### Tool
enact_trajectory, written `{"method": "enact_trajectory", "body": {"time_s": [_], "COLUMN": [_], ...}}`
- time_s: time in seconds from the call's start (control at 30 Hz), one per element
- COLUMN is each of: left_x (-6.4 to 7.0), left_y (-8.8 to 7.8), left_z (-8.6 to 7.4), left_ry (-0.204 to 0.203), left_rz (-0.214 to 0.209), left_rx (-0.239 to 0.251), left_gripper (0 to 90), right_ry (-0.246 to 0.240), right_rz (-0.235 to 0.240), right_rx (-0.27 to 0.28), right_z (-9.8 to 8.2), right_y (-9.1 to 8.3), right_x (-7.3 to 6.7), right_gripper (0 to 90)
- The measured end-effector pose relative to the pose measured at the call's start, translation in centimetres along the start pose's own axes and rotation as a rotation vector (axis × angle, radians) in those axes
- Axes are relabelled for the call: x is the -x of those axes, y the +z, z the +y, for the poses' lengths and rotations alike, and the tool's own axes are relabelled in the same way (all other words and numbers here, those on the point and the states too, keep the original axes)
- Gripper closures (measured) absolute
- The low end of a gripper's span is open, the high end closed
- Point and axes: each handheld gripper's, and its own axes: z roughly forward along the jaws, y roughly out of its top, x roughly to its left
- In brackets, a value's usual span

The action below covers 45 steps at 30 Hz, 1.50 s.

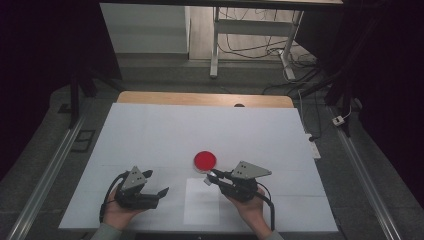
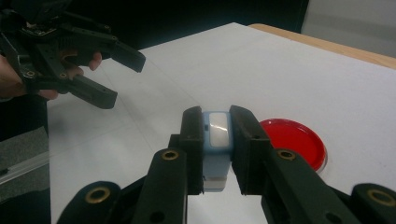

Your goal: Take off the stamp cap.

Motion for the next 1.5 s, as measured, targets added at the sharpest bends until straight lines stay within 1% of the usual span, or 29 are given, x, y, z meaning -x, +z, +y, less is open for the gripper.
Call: {"method": "enact_trajectory", "body": {"time_s": [0.27, 0.37, 0.47, 0.83, 1.1, 1.5], "left_x": [1.0, 1.4, 1.7, 2.4, 3.2, 4.2], "left_y": [0.7, 0.9, 1.0, 1.6, 2.1, 2.7], "left_z": [0.7, 0.9, 1.0, 1.4, 1.9, 2.4], "left_ry": [0.03, 0.048, 0.054, 0.068, 0.091, 0.113], "left_rz": [-0.019, -0.028, -0.034, -0.045, -0.06, -0.077], "left_rx": [0.002, 0.002, 0.006, 0.002, -0.002, -0.005], "left_gripper": [18.8, 18.4, 18.4, 18.3, 18.3, 18.2], "right_ry": [0.003, 0.007, 0.012, 0.016, 0.017, 0.017], "right_rz": [-0.005, -0.002, -0.003, -0.002, -0.002, -0.001], "right_rx": [0.0, -0.003, 0.004, 0.0, 0.006, 0.002], "right_z": [0.0, 0.0, 0.0, 0.0, 0.0, 0.0], "right_y": [0.0, 0.0, 0.0, 0.0, 0.1, 0.1], "right_x": [0.0, 0.1, 0.1, 0.1, 0.0, 0.0], "right_gripper": [75.5, 75.5, 75.5, 75.5, 75.5, 75.5]}}
